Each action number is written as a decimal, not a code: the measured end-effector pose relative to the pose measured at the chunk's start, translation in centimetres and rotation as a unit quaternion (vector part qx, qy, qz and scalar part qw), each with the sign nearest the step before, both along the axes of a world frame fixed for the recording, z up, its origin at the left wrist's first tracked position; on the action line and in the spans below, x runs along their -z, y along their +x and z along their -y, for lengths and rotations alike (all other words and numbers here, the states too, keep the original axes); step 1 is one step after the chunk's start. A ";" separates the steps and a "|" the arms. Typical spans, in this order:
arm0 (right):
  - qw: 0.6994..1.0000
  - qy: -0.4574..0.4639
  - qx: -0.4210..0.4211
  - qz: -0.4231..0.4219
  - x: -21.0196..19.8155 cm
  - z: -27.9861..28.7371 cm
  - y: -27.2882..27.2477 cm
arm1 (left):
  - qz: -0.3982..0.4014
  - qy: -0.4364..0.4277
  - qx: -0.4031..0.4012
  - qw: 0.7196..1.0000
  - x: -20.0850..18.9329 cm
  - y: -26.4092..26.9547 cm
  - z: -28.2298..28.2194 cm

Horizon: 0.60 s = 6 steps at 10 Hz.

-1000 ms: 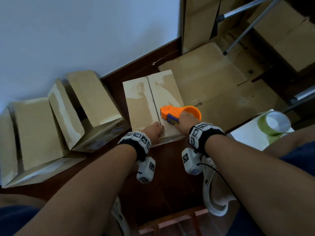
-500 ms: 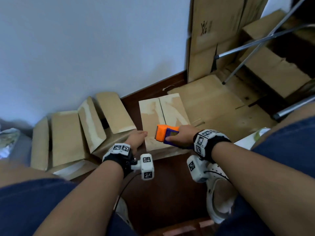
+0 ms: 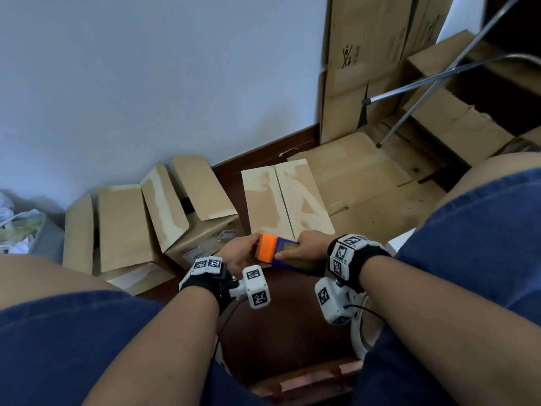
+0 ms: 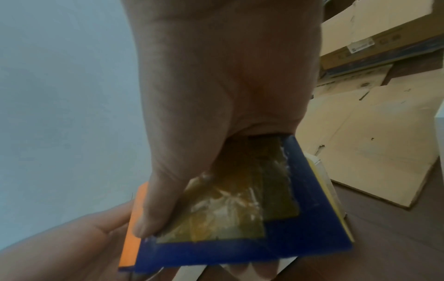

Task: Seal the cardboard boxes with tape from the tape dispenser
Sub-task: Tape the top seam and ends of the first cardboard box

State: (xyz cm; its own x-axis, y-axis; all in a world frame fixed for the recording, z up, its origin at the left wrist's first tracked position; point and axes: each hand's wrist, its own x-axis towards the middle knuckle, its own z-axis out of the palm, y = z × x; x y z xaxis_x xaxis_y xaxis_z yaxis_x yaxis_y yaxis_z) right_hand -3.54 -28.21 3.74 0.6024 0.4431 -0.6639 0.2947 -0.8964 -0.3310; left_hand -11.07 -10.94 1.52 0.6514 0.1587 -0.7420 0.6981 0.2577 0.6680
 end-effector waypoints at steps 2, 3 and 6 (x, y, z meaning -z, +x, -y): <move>0.999 0.000 0.006 -0.033 -0.1 0.8 1.0 | 0.004 -0.007 0.076 0.997 2.0 0.6 -1.1; 0.999 -0.010 0.002 -0.039 0.1 1.0 1.3 | 0.013 -0.007 0.072 0.997 1.7 0.5 -0.7; 0.999 -0.032 -0.015 -0.036 0.8 0.8 1.1 | 0.023 0.027 0.180 0.983 2.6 0.7 -1.7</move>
